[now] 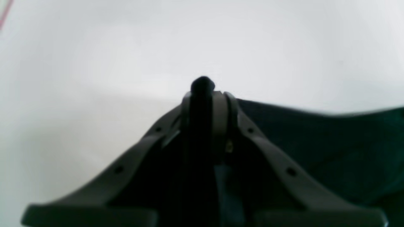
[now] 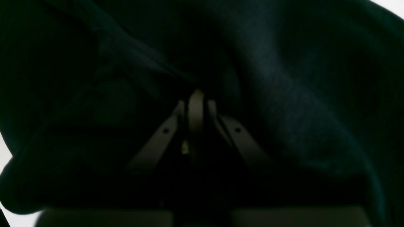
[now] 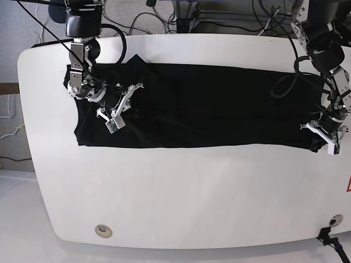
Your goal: Fold the T-shirt properly
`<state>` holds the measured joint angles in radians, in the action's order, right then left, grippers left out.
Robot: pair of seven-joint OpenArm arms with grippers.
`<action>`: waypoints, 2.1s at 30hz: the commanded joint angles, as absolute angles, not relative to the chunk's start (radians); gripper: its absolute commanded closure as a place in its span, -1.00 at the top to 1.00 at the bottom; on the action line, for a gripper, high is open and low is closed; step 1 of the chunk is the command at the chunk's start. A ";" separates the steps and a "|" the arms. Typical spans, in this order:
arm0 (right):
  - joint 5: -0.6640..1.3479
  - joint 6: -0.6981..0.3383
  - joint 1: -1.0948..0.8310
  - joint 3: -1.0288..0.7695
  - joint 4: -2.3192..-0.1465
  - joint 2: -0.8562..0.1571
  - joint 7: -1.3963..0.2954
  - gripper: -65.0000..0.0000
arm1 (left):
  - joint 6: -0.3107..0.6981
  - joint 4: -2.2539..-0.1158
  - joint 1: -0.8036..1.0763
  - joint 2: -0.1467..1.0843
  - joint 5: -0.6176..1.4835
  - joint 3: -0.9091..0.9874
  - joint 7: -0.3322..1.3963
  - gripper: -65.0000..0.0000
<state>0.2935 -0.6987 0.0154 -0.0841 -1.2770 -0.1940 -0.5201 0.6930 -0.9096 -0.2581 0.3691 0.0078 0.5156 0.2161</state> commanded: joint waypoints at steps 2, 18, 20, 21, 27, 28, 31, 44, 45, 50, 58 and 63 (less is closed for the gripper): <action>0.170 -0.673 -0.007 -0.074 -1.254 -0.196 -0.667 -1.00 | 0.698 -1.012 -0.240 0.383 0.028 0.516 0.199 -0.81; 0.170 -0.673 -0.005 -0.074 -1.253 -0.193 -0.667 -1.00 | 0.698 -1.415 0.151 0.387 0.196 0.536 0.367 -0.81; 0.170 -0.673 -0.005 -0.074 -1.253 -0.193 -0.667 -1.00 | 0.698 -1.414 0.170 0.387 0.193 0.556 0.375 -0.80; 0.170 -0.673 -0.005 -0.074 -1.253 -0.193 -0.667 -1.00 | 0.698 -1.412 0.170 0.387 0.191 0.562 0.390 -0.80; 0.170 -0.673 -0.005 -0.074 -1.254 -0.193 -0.667 -1.00 | 0.698 -1.319 0.171 0.426 0.191 0.611 0.443 -0.80; 0.170 -0.673 -0.005 -0.074 -1.254 -0.193 -0.667 -1.00 | 0.698 -1.297 0.170 0.435 0.191 0.611 0.443 -0.80; 0.170 -0.673 -0.005 -0.074 -1.254 -0.193 -0.667 -1.00 | 0.698 -1.262 0.163 0.469 0.191 0.608 0.443 -0.80; 0.170 -0.673 -0.005 -0.074 -1.254 -0.193 -0.667 -1.00 | 0.698 -1.343 0.162 0.495 0.199 0.607 0.464 0.67; 0.170 -0.673 -0.005 -0.074 -1.254 -0.193 -0.667 -1.00 | 0.698 -1.343 0.160 0.496 0.199 0.608 0.490 0.81; 0.170 -0.673 -0.004 -0.074 -1.254 -0.193 -0.667 -1.00 | 0.698 -1.392 0.130 0.496 0.199 0.676 0.526 0.84; 0.170 -0.673 -0.004 -0.074 -1.254 -0.191 -0.667 -1.00 | 0.698 -1.380 0.071 0.493 0.341 0.665 0.584 0.84; 0.170 -0.671 -0.004 -0.074 -1.254 -0.191 -0.667 -1.00 | 0.698 -1.383 0.079 0.498 0.466 0.670 0.593 0.84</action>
<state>0.2932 -0.6960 0.0158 -0.0845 -1.2766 -0.1913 -0.5194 0.6937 -1.3693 0.0944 0.4721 0.4274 0.6640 0.6170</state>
